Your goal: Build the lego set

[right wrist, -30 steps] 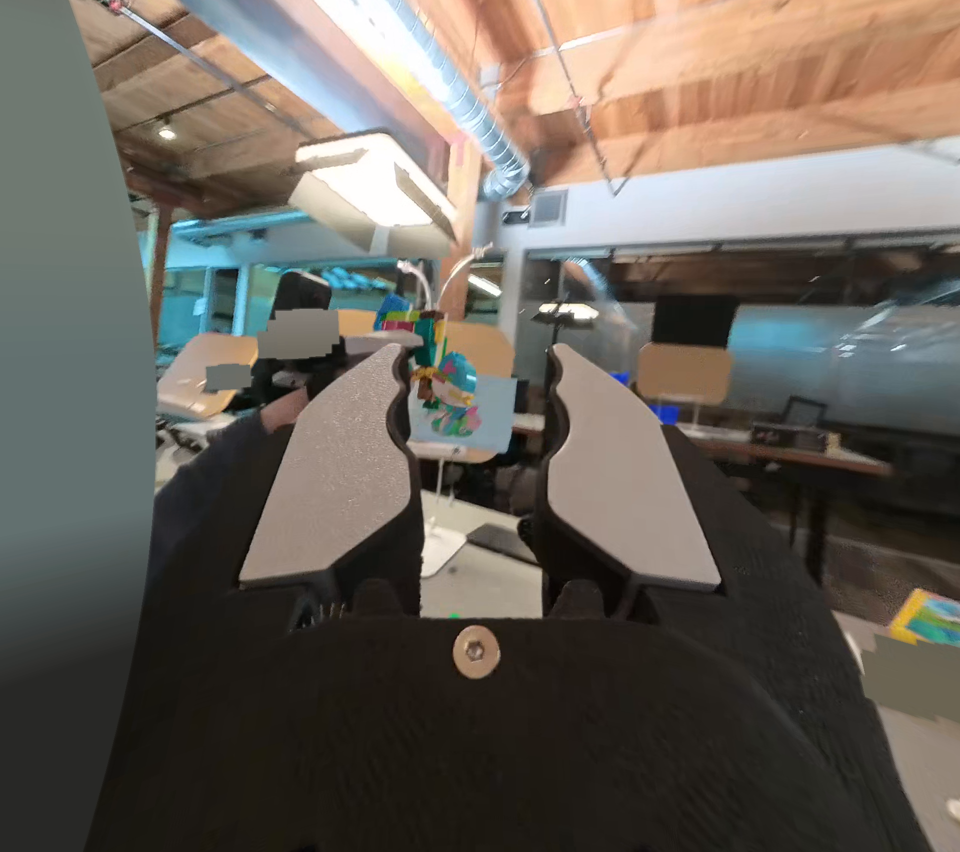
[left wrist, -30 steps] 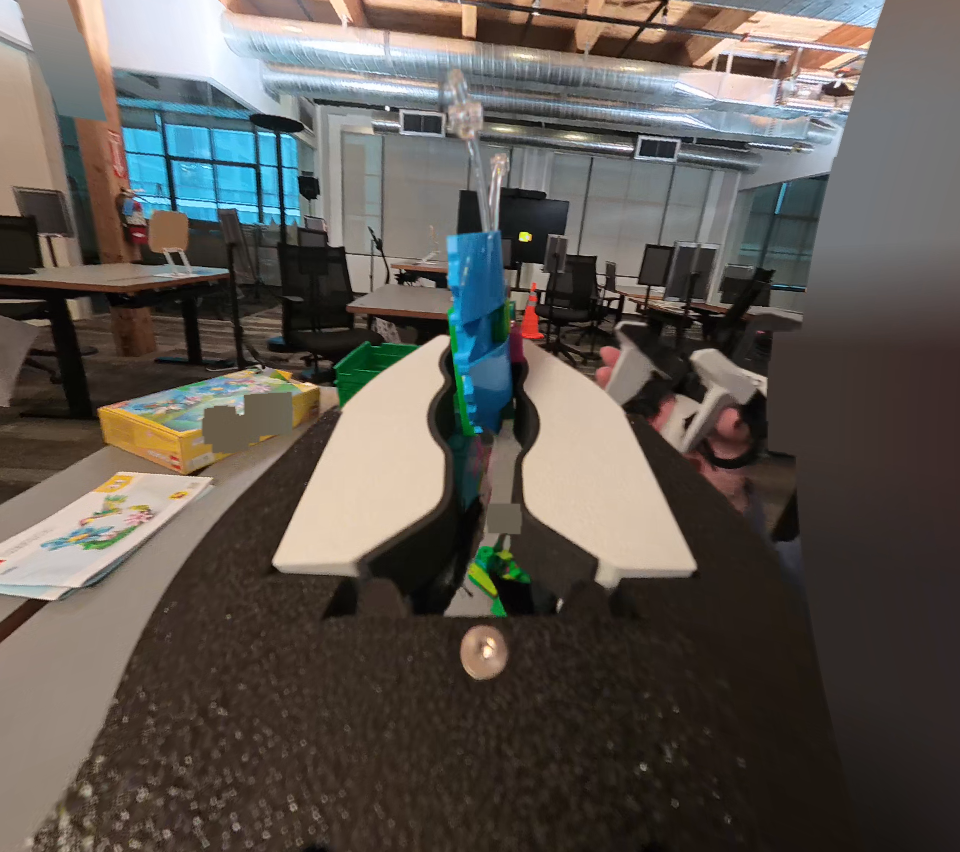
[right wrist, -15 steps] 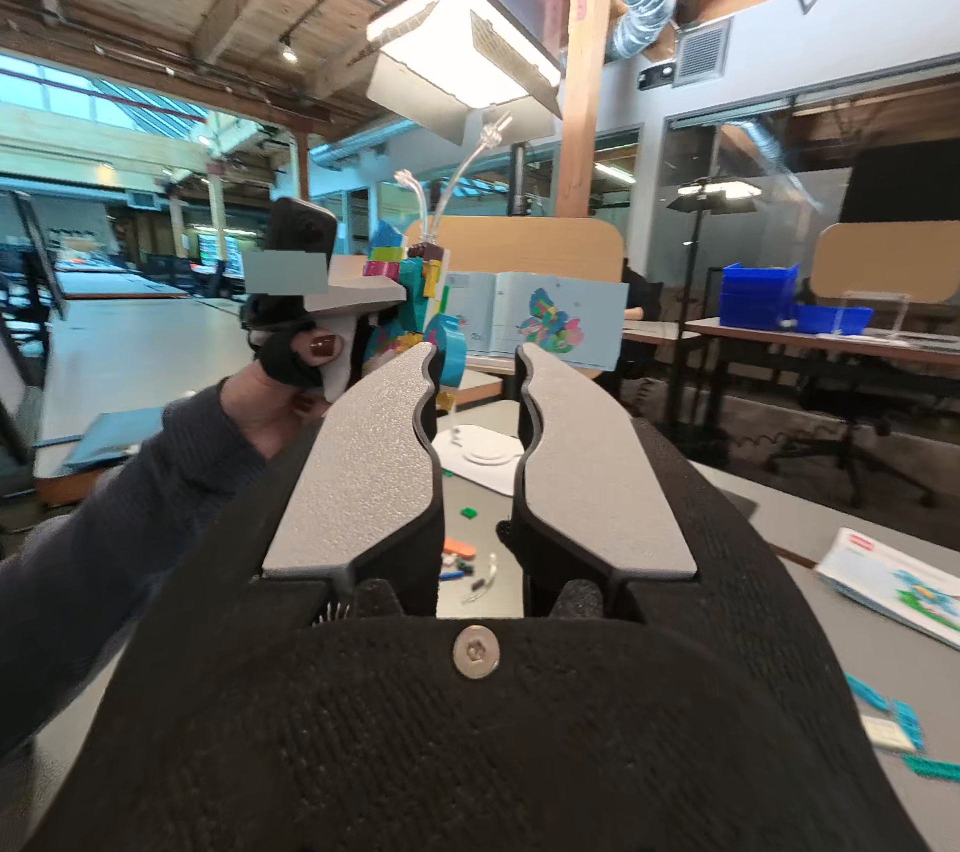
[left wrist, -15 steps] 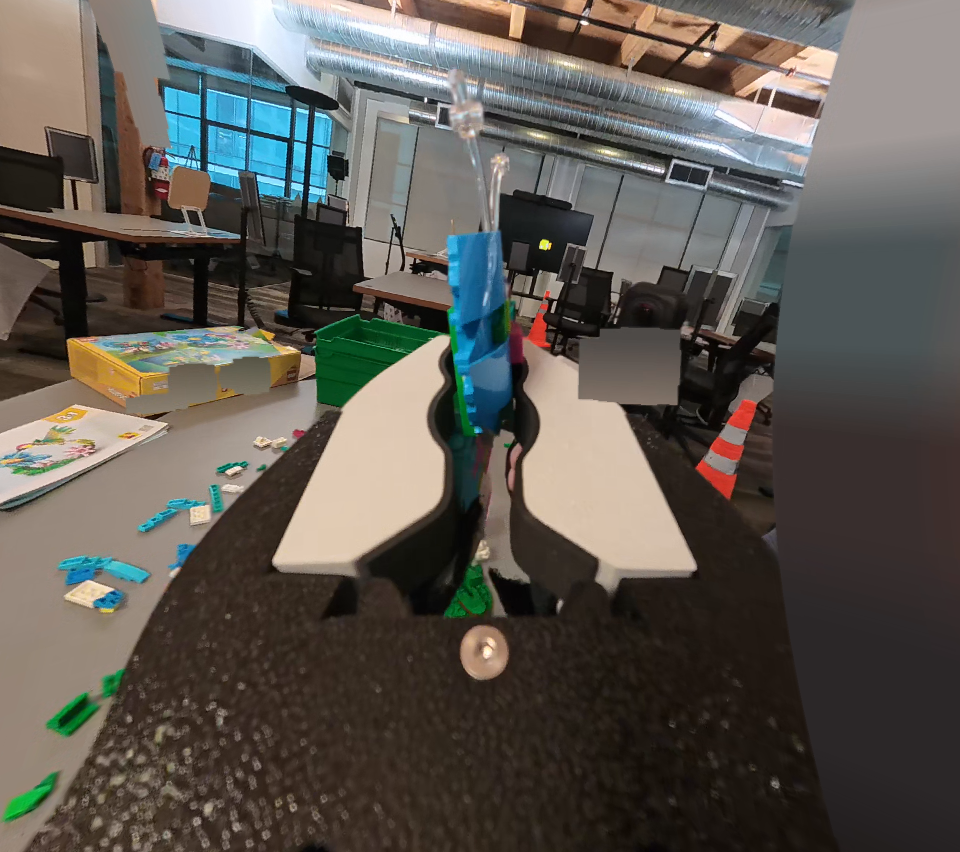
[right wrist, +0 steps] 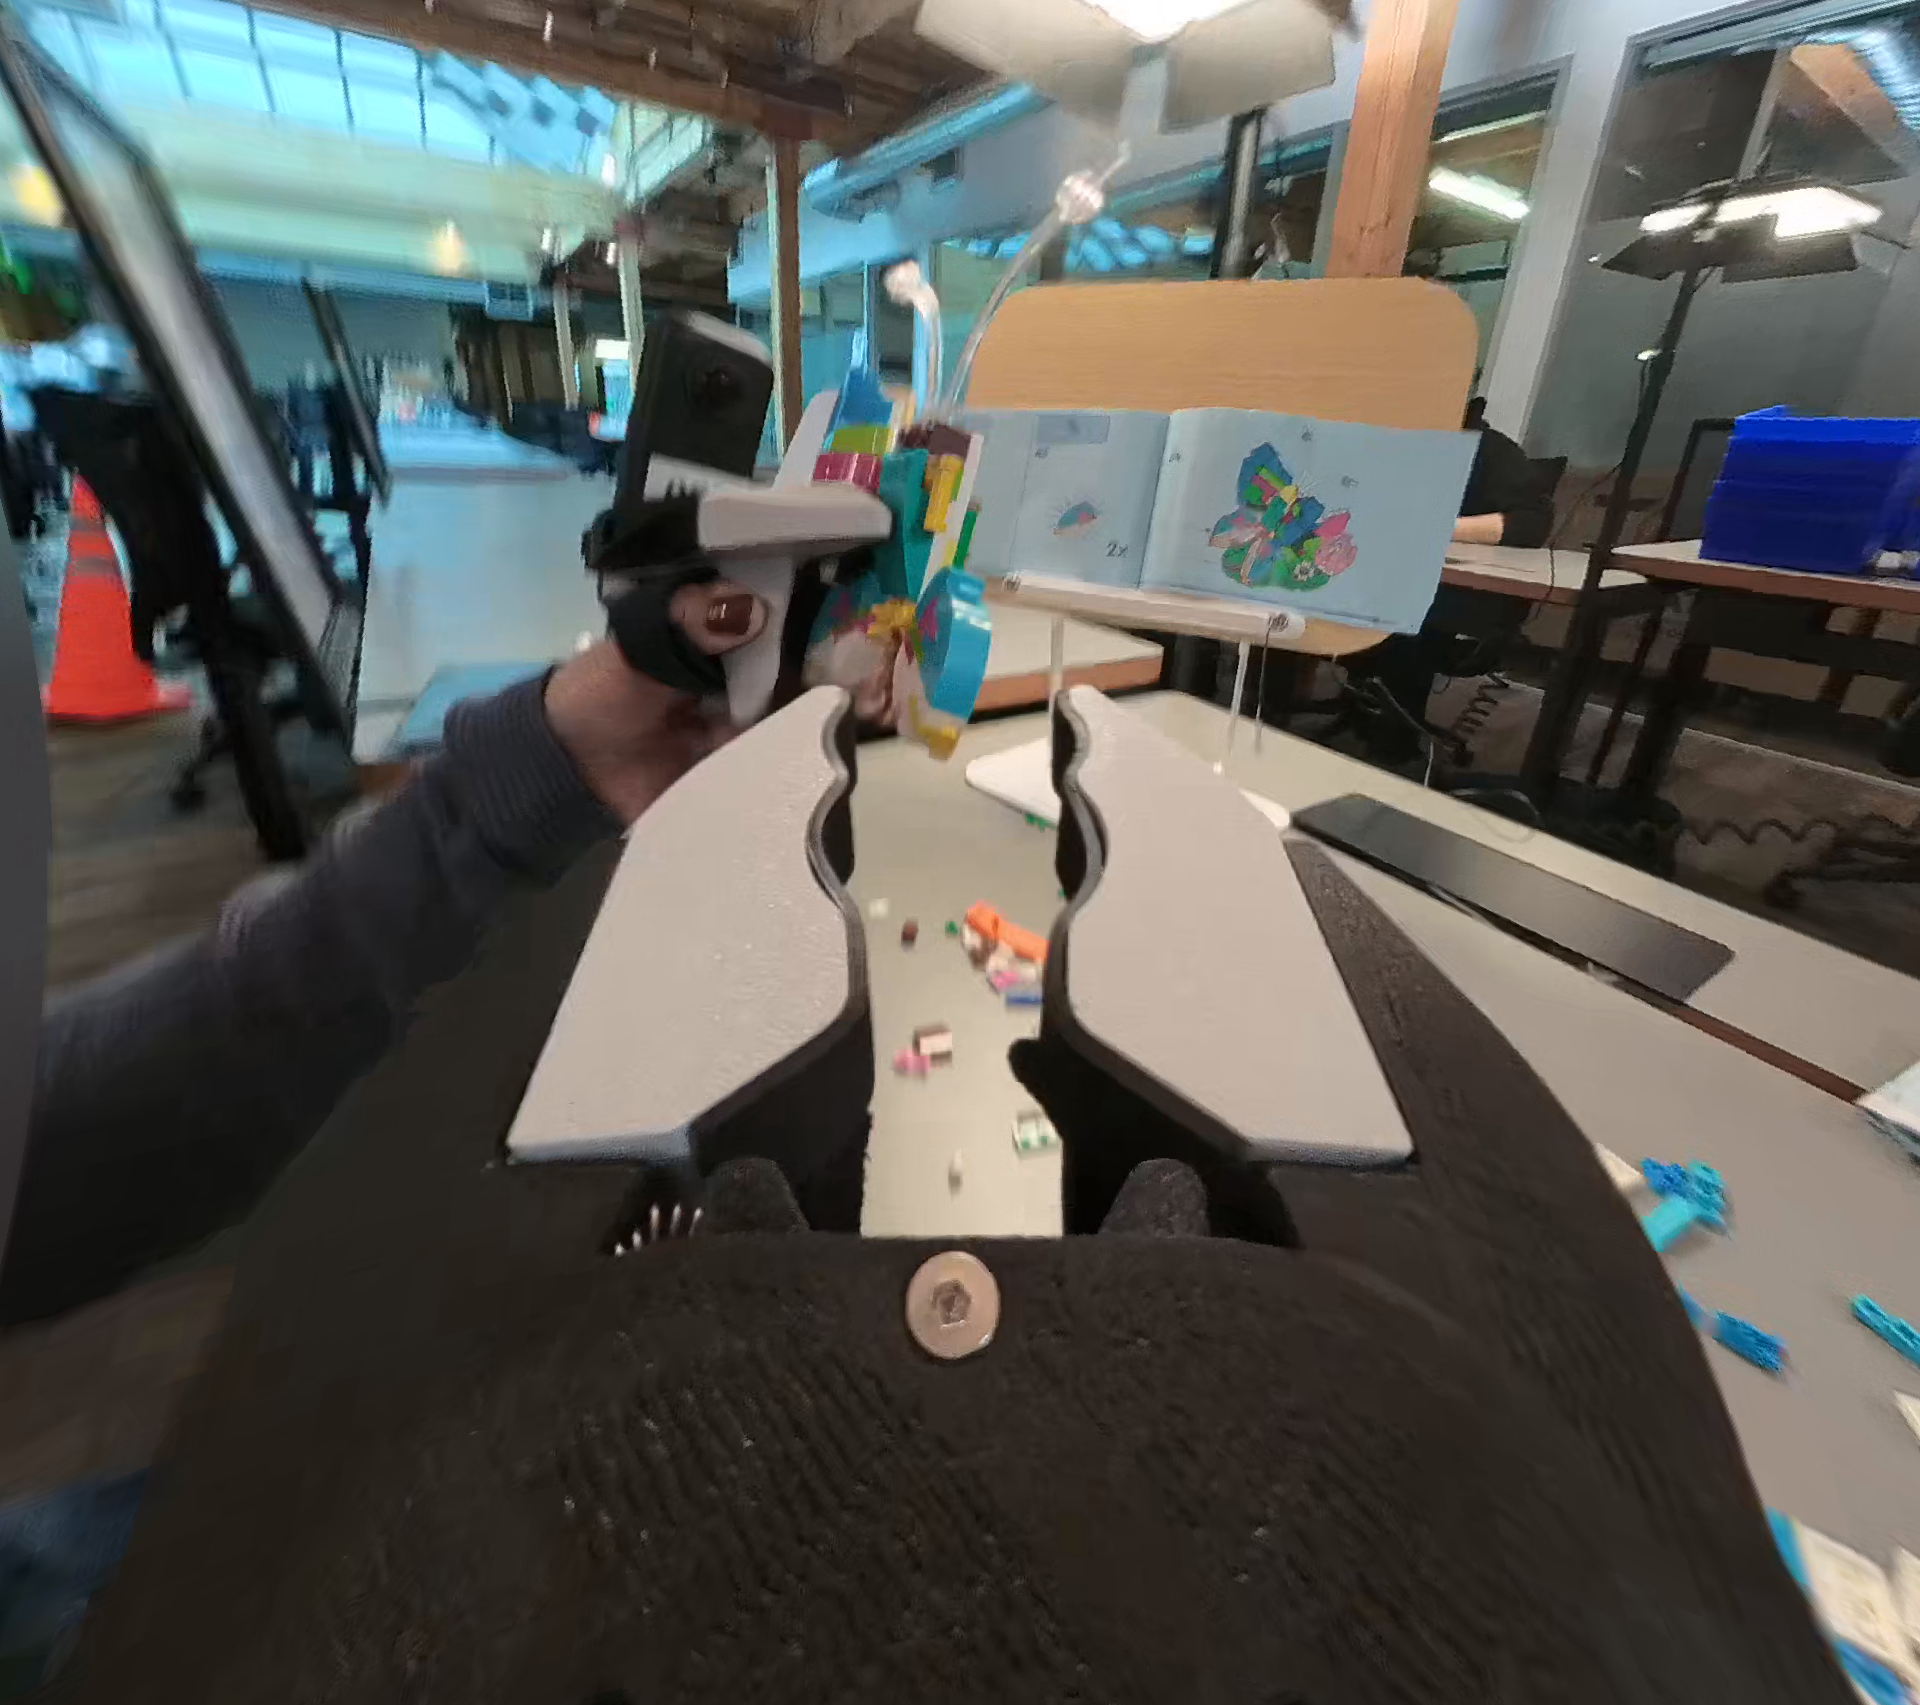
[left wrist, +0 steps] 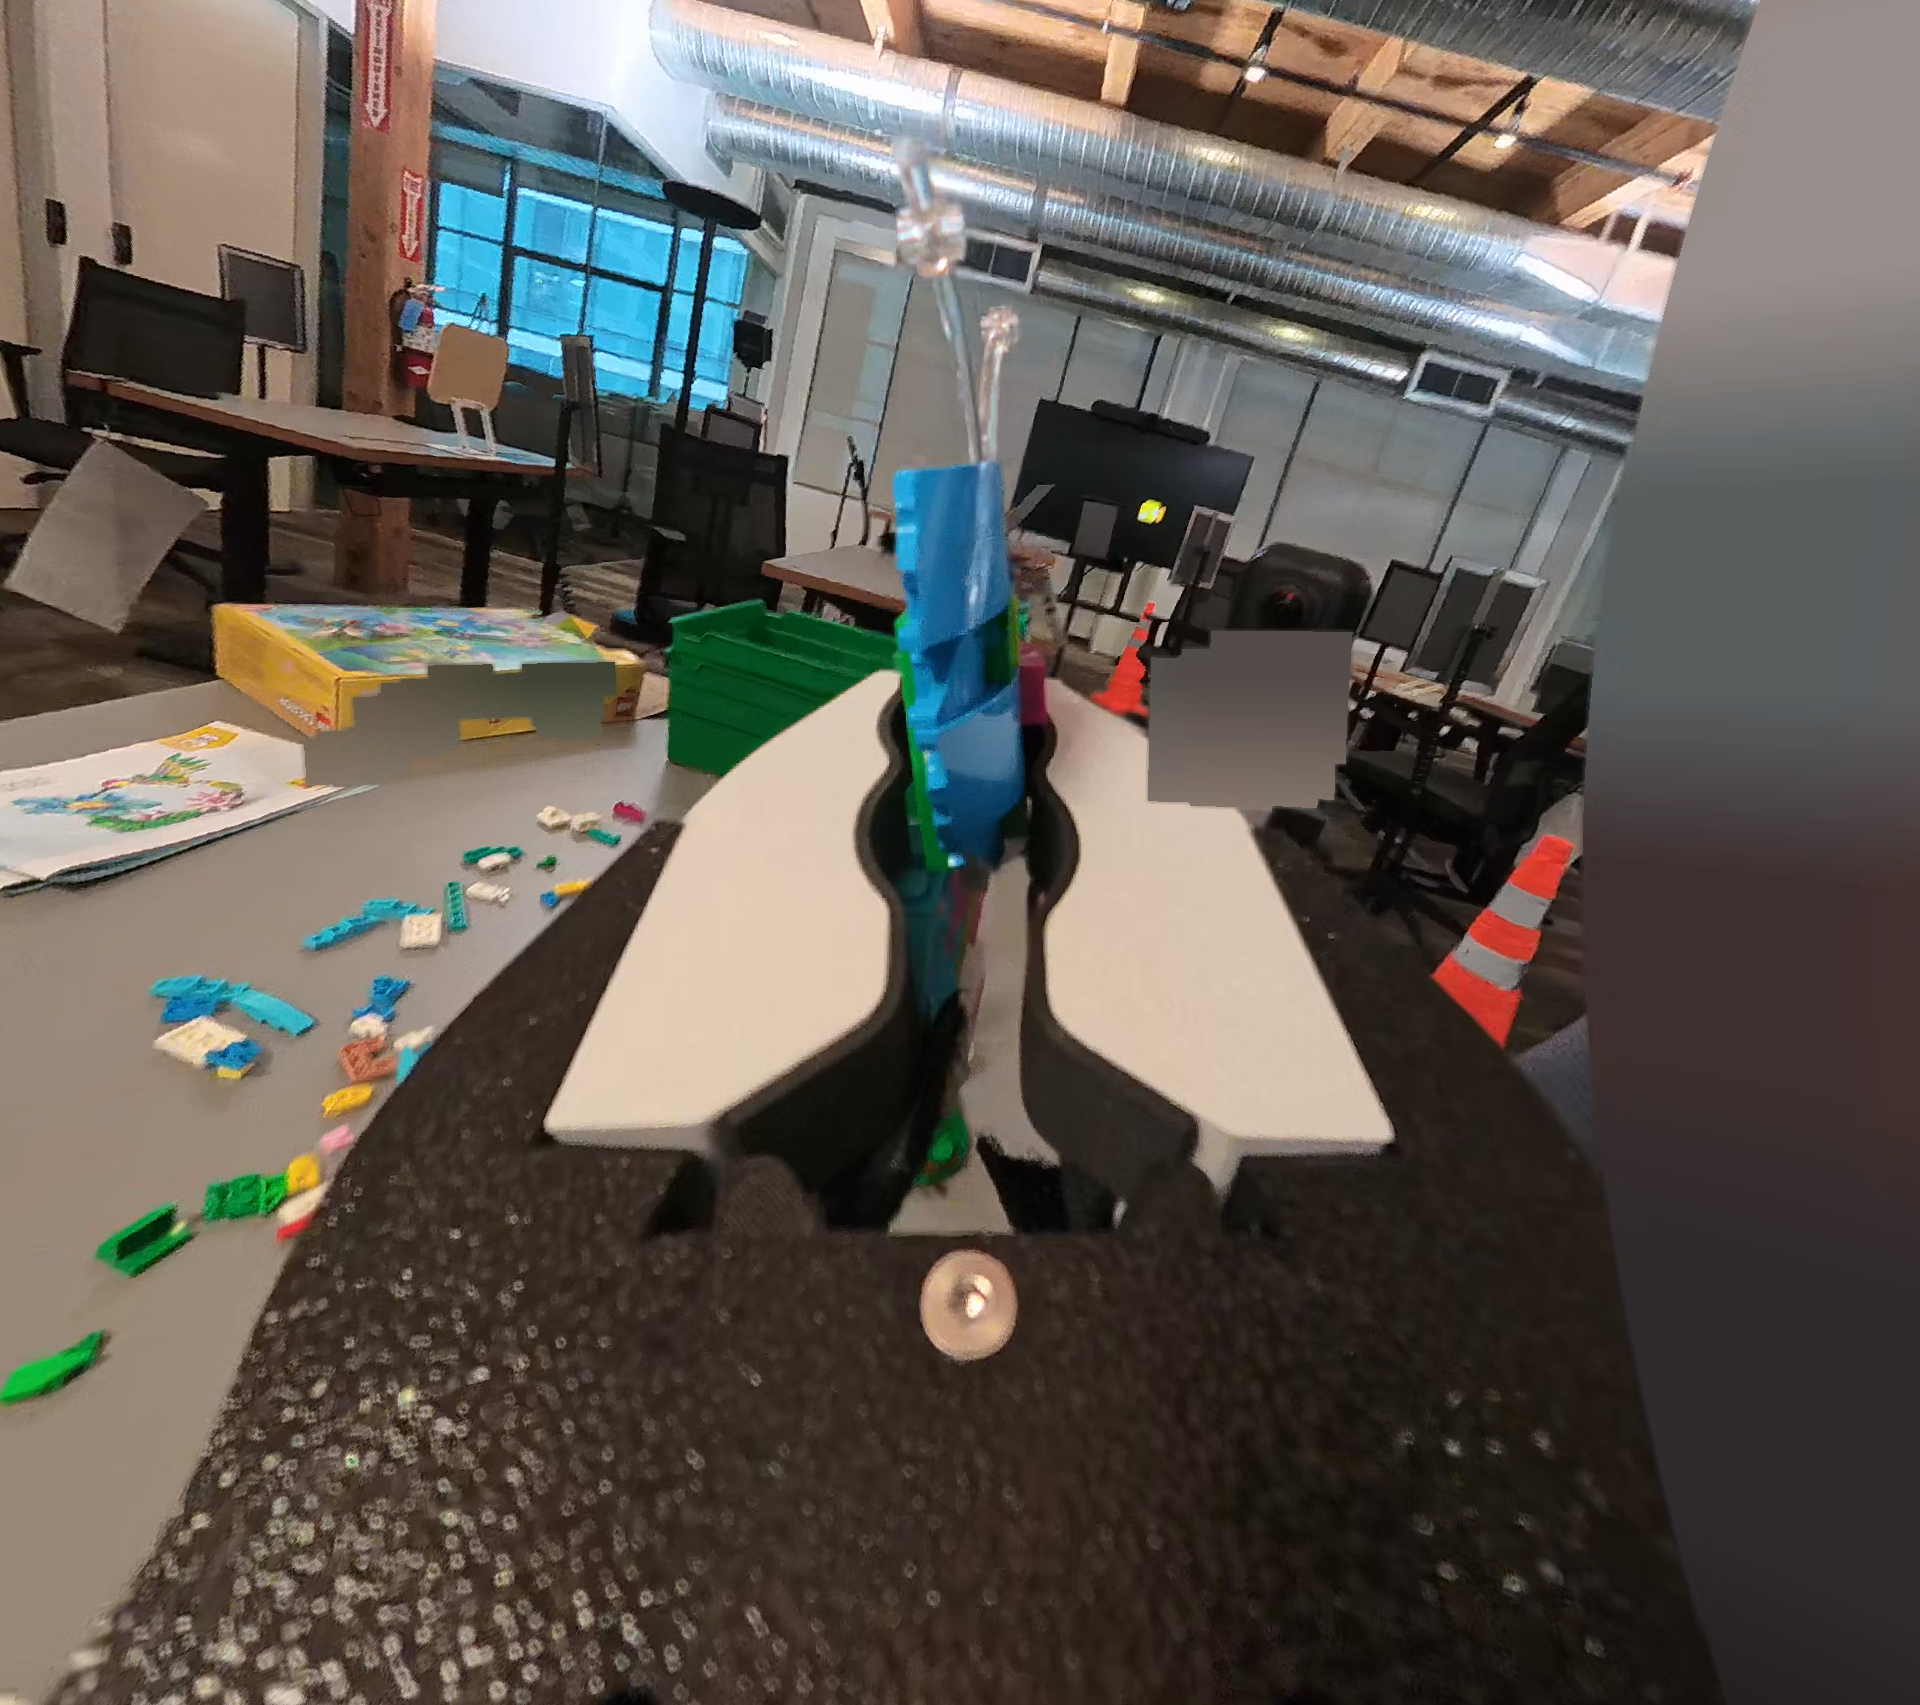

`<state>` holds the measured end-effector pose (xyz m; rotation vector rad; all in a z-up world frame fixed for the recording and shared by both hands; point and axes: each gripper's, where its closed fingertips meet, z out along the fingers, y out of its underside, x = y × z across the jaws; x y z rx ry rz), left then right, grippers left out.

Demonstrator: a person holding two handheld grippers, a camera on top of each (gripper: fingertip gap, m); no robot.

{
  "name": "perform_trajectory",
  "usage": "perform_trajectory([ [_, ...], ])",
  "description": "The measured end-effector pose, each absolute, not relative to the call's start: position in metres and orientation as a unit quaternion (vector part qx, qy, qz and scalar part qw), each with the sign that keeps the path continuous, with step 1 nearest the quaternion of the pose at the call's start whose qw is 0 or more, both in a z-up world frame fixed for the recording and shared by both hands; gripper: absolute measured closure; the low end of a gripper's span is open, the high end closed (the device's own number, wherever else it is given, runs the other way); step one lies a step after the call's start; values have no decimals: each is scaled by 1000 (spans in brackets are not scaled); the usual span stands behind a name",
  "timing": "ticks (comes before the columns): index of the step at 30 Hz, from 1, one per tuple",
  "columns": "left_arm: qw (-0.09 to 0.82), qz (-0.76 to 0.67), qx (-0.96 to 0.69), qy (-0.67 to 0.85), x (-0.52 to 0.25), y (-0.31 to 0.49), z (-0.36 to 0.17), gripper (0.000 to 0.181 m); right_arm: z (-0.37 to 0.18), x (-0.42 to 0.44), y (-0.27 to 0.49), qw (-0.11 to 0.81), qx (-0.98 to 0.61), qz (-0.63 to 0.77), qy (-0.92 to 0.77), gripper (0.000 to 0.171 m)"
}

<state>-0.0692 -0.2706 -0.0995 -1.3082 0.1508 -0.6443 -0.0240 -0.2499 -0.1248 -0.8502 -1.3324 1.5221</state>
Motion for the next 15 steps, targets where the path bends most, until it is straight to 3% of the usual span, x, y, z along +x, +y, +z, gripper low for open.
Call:
perform_trajectory([
  [5, 718, -250, -647, 58, -68, -296, -134, 162, -244, 22, -269, 275, -406, 442, -751, 120],
  [9, 706, -239, -665, 48, -65, -316, -159, 162, -307, 36, -274, 294, -428, 318, -793, 117],
  [15, 694, -252, -674, 32, -64, -333, -186, 162, -335, 27, -271, 297, -459, 280, -789, 119],
])
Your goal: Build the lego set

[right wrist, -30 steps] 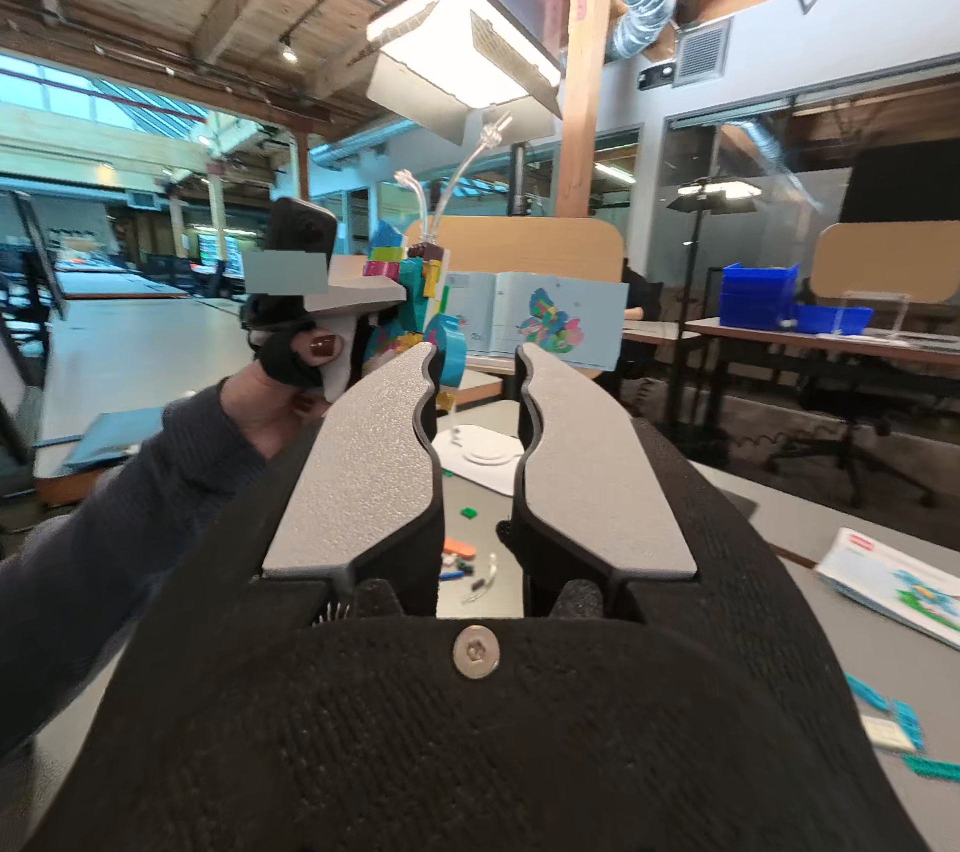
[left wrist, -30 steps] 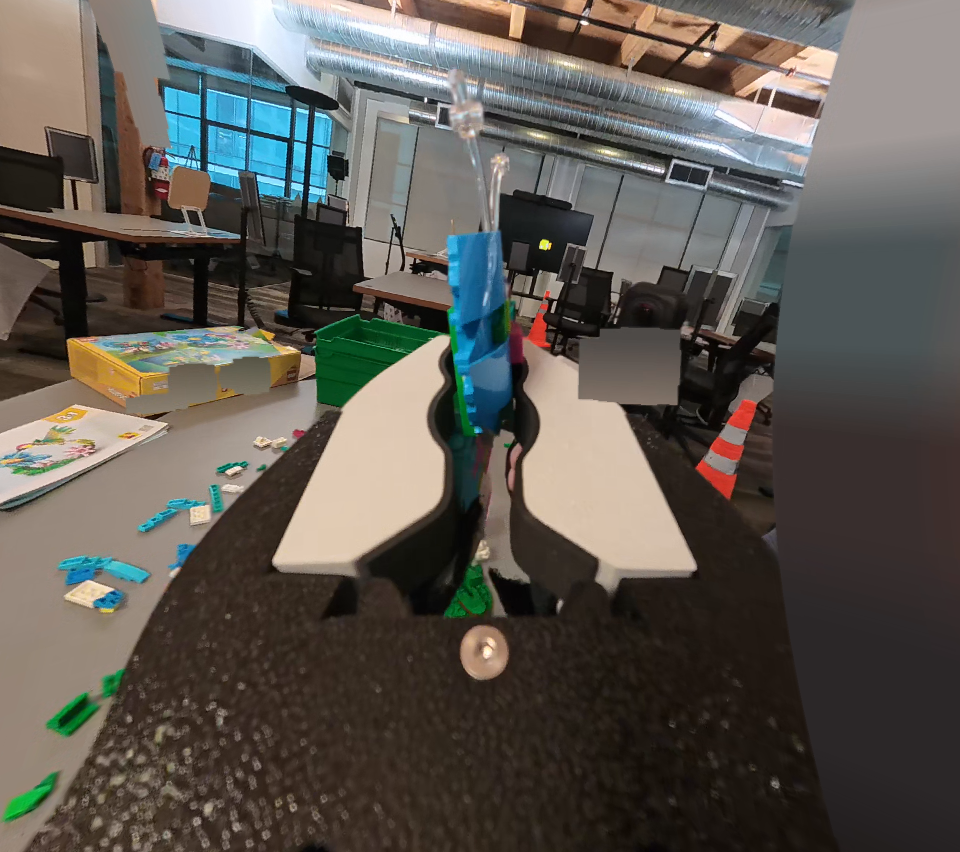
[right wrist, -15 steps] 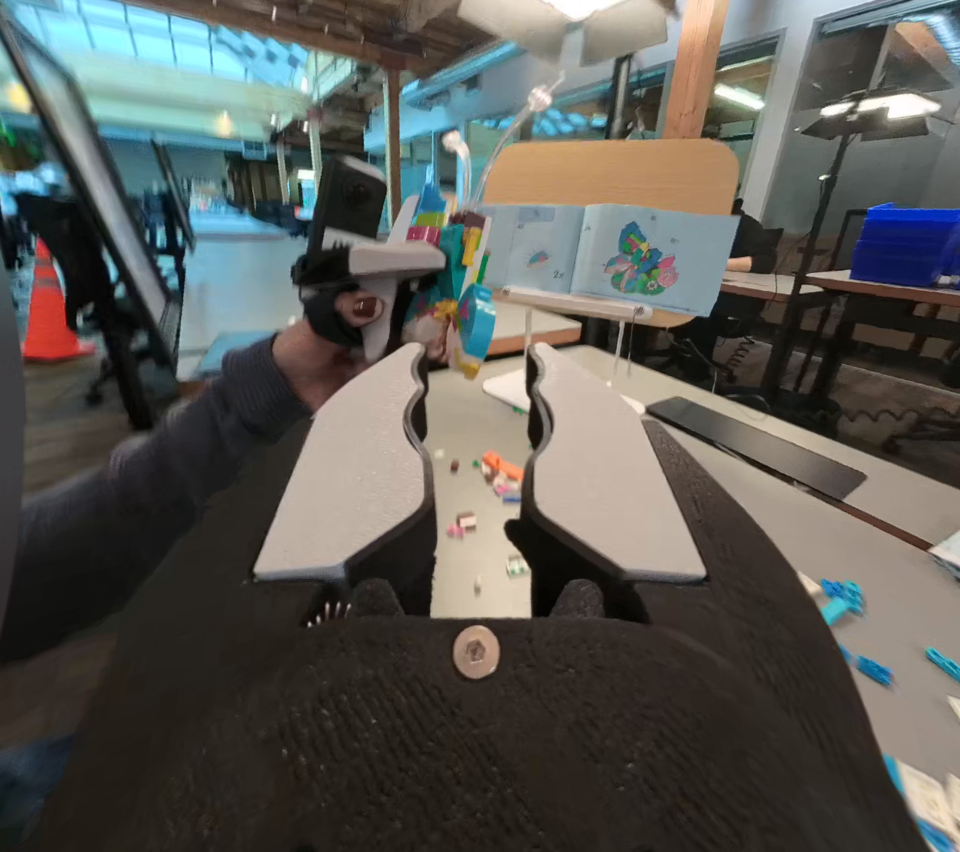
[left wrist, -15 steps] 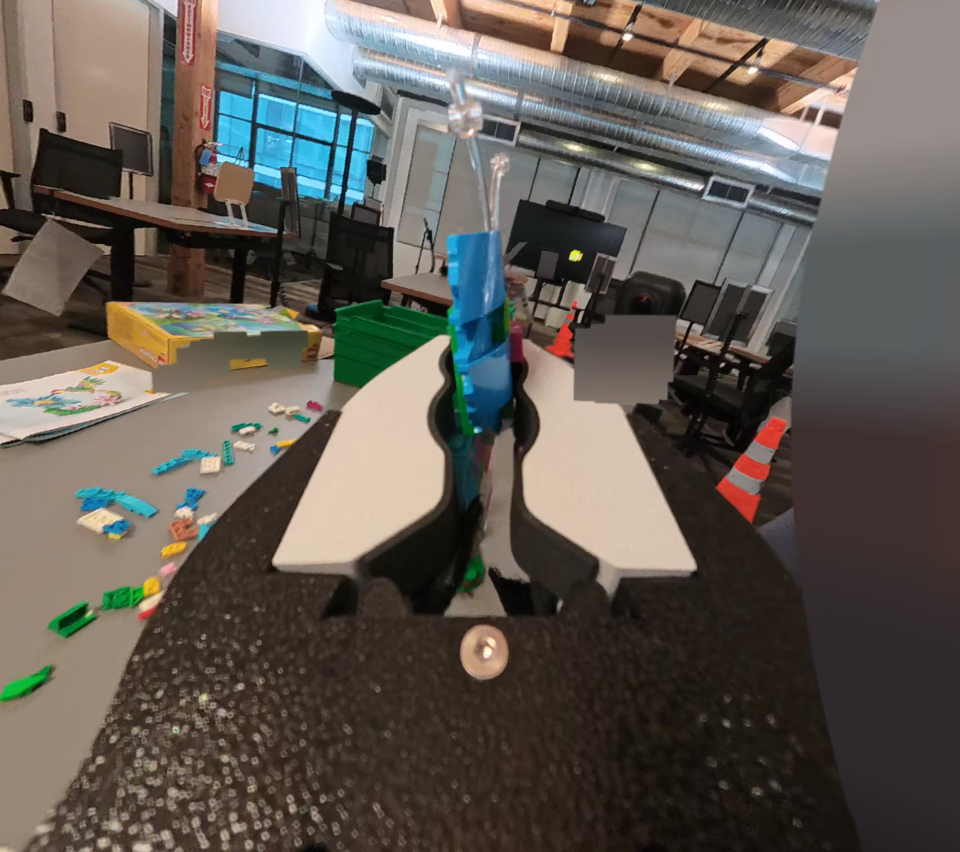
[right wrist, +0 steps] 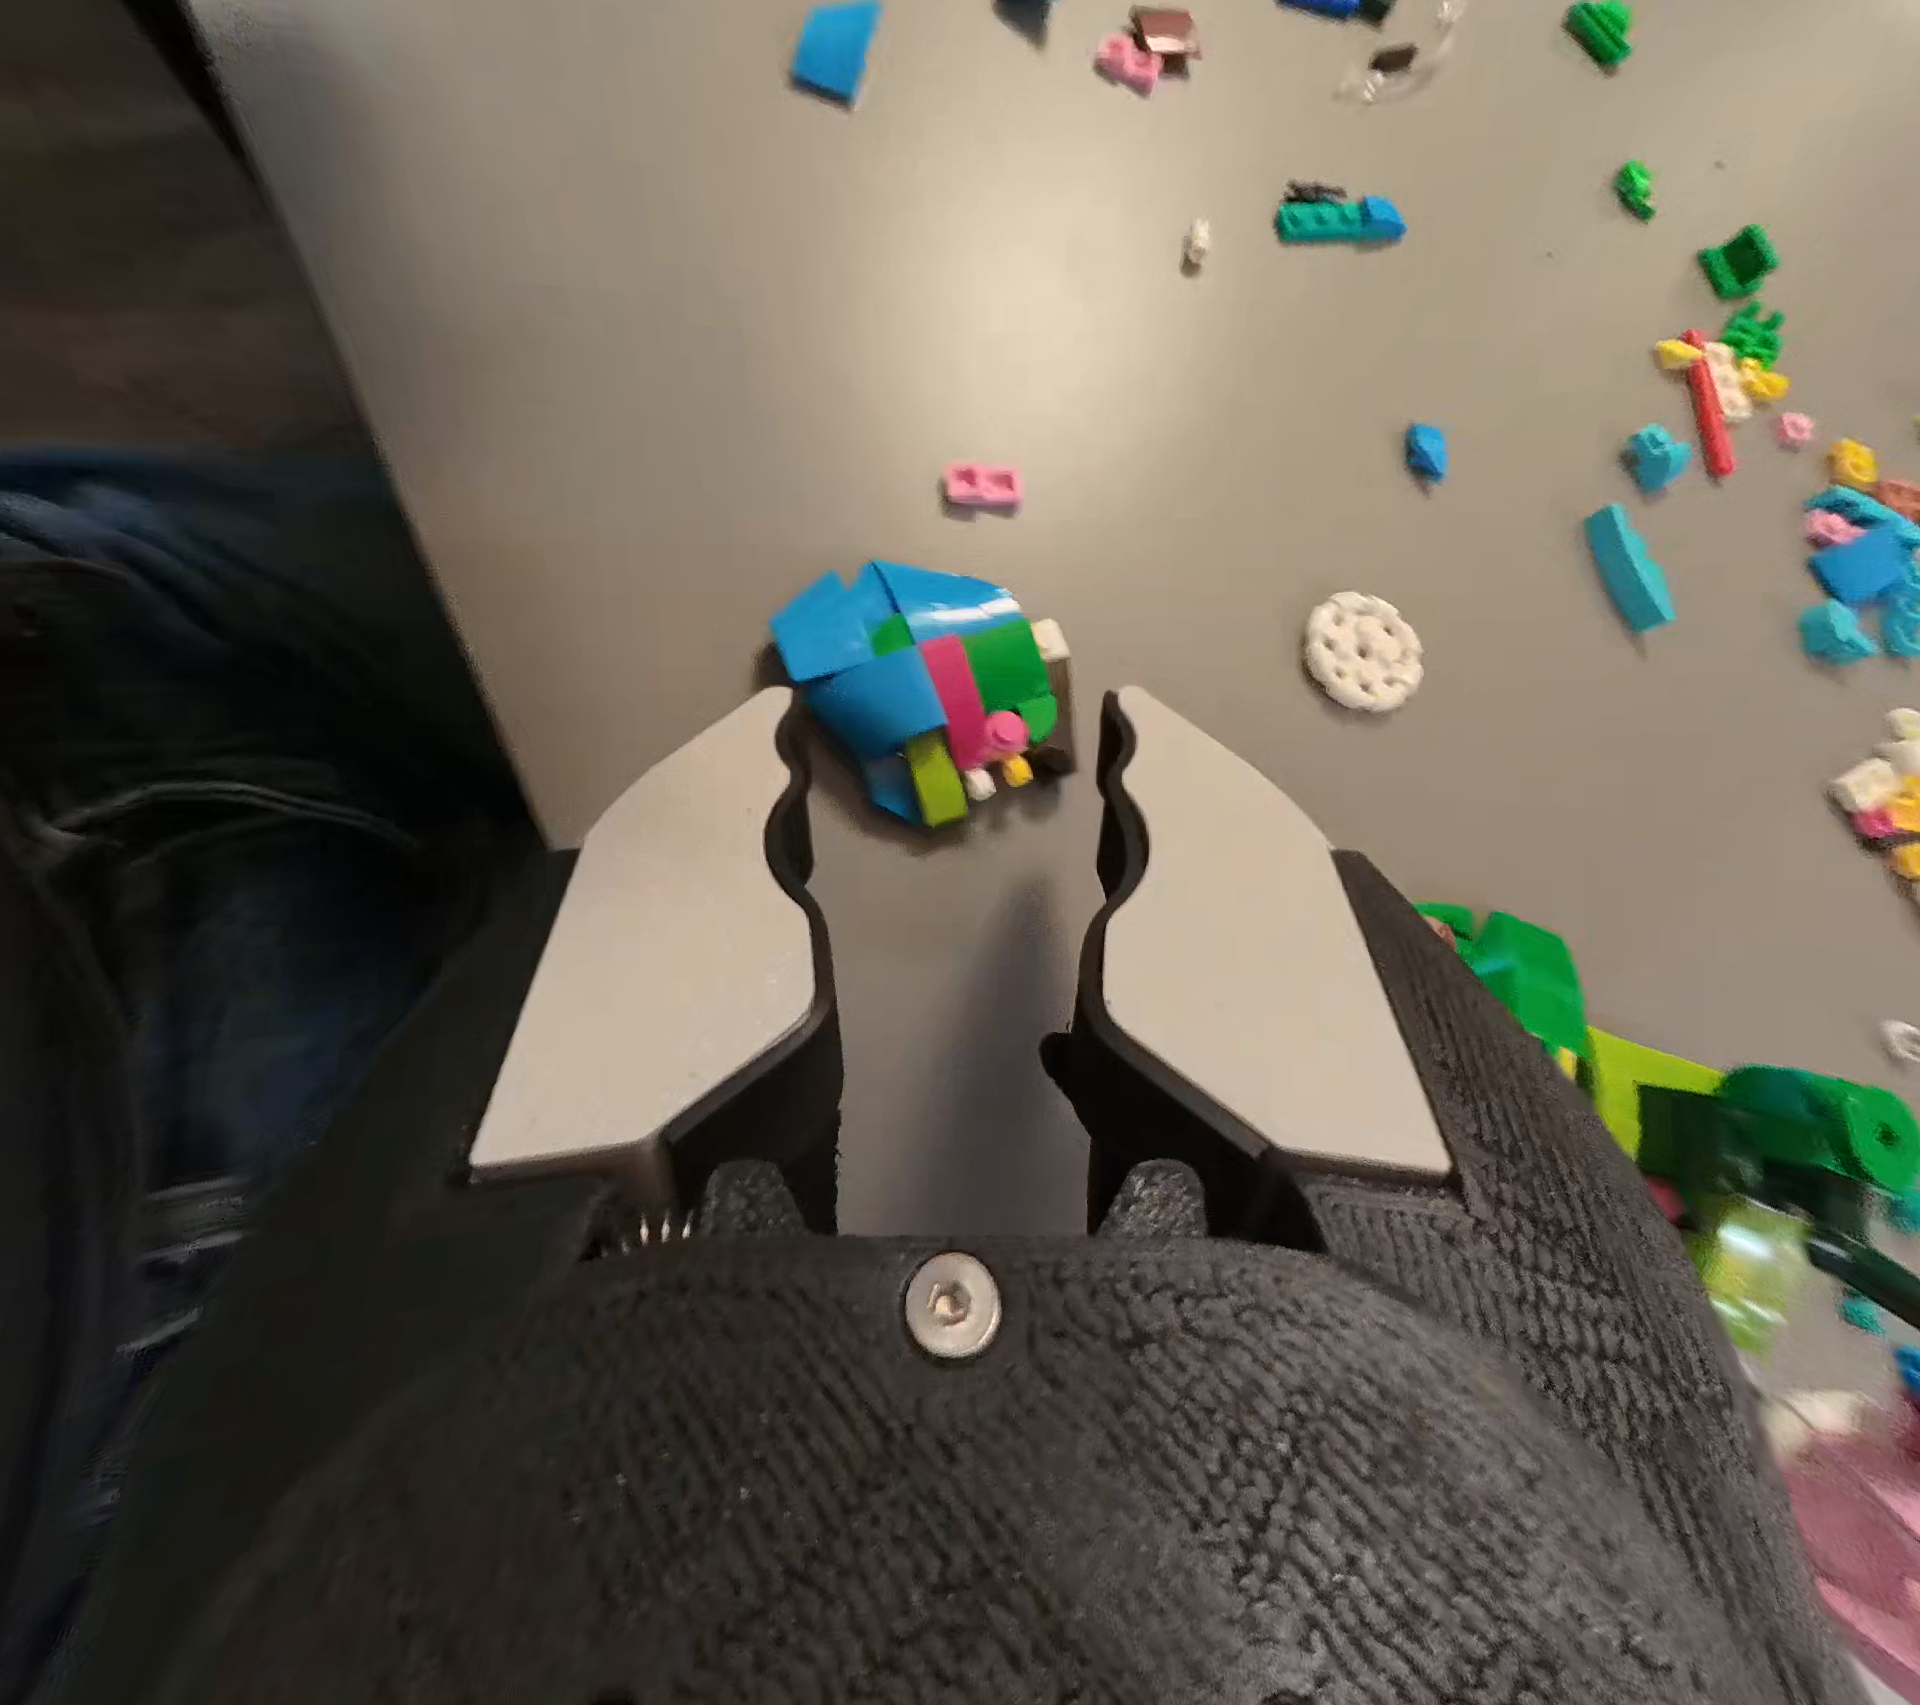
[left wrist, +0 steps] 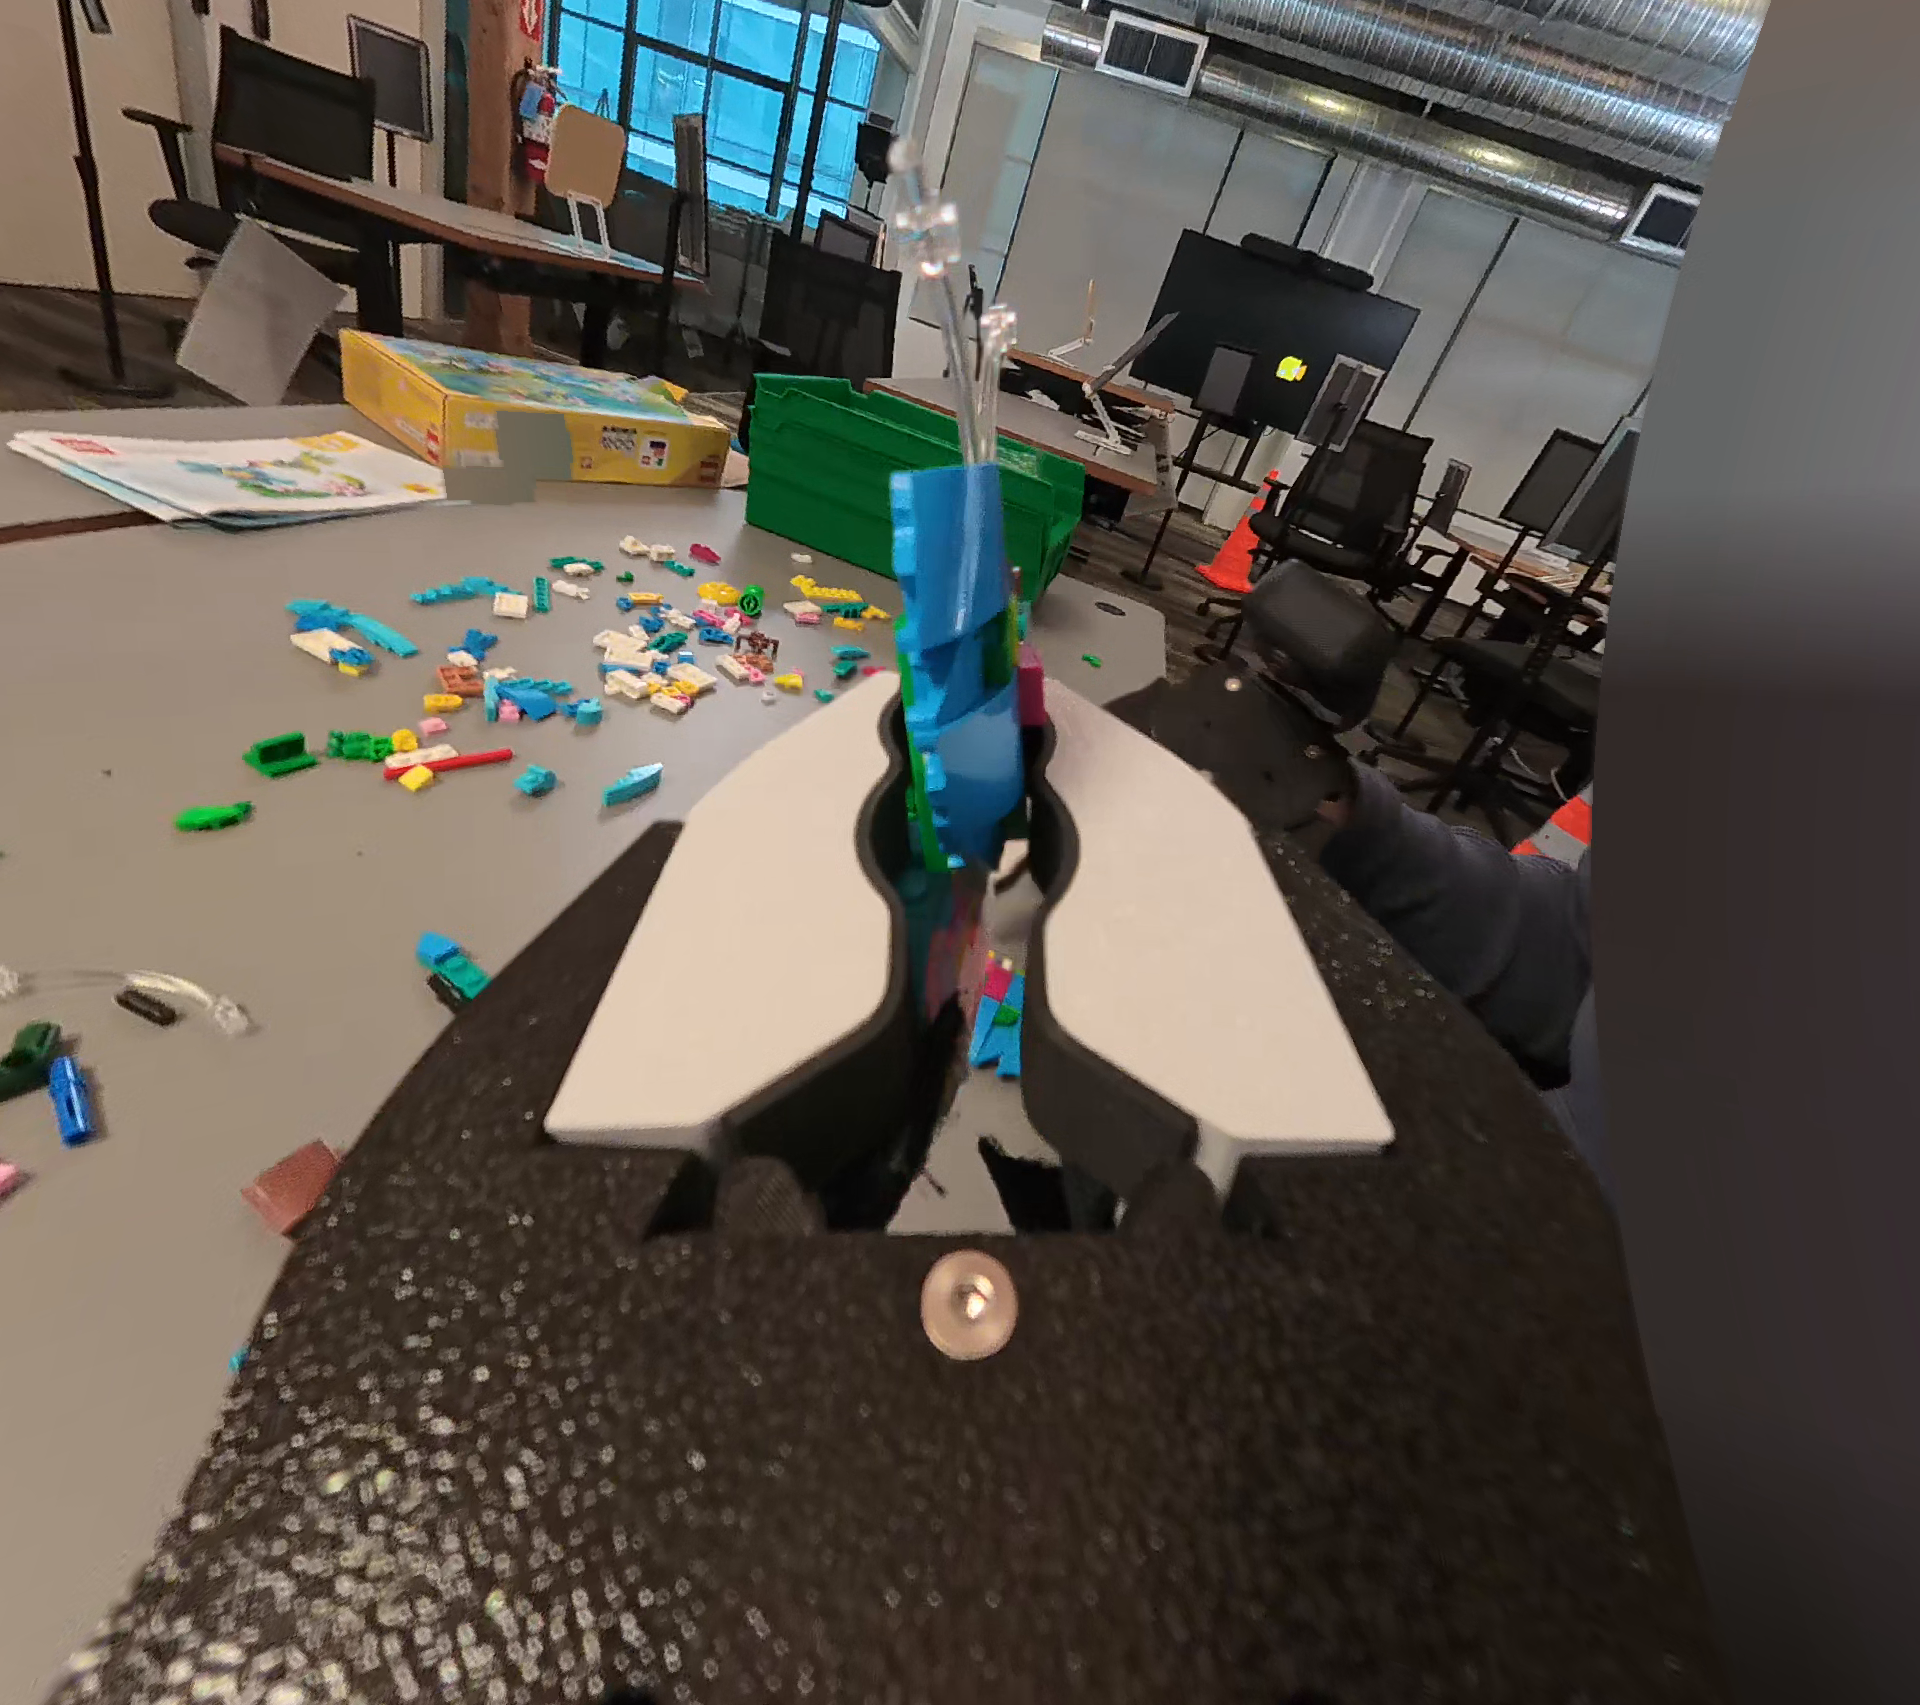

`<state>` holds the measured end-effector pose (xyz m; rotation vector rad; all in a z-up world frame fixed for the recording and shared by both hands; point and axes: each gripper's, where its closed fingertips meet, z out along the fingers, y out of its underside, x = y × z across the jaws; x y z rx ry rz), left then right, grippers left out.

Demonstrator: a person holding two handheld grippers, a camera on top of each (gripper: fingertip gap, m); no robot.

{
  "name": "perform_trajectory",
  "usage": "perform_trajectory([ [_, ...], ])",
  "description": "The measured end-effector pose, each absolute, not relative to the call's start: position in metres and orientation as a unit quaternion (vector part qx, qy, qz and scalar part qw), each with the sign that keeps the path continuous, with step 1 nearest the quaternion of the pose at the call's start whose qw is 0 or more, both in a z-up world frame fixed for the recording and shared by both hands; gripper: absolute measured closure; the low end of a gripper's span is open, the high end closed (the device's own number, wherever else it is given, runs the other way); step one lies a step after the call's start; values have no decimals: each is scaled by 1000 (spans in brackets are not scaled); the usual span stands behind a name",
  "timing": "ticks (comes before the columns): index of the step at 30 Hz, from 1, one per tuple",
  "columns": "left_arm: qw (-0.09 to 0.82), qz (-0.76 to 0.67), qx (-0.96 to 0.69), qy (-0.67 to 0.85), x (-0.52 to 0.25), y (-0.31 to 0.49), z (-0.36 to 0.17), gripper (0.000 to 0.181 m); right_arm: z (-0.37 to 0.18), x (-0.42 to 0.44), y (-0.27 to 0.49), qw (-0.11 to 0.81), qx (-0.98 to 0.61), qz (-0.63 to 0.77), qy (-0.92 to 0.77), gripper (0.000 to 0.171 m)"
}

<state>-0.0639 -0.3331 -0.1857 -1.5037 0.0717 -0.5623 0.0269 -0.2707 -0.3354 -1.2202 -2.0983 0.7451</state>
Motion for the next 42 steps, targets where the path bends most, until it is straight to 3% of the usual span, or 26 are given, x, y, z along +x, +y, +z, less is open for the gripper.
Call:
perform_trajectory([
  [4, 694, -269, -668, 23, -64, -336, -199, 162, -325, 27, -235, 374, -490, 195, -763, 124],
  [9, 688, -291, -665, 14, -63, -336, -214, 163, -308, 21, -255, 386, -535, 268, -702, 126],
  [14, 678, -298, -672, 10, -63, -333, -226, 163, -339, 9, -251, 361, -538, 190, -738, 121],
  [17, 681, -292, -672, 5, -64, -336, -231, 163, -334, 26, -212, 401, -545, 89, -731, 126],
  [19, 690, -283, -667, -2, -66, -339, -231, 163, -329, 34, -209, 405, -548, 95, -725, 126],
  [22, 700, -274, -659, -6, -67, -340, -229, 163, -326, 29, -232, 373, -581, 206, -694, 123],
  [32, 694, -259, -672, 12, -61, -341, -238, 163, -348, -11, -224, 260, -659, 194, -679, 97],
  [36, 690, -257, -676, 12, -66, -343, -242, 163, -353, -14, -222, 200, -671, 178, -692, 102],
  [39, 681, -265, -683, 3, -70, -341, -245, 163, -354, -15, -228, 161, -656, 185, -714, 121],
  [42, 657, -274, -702, -27, -79, -335, -251, 163, -354, -17, -230, 153, -627, 186, -741, 122],
])
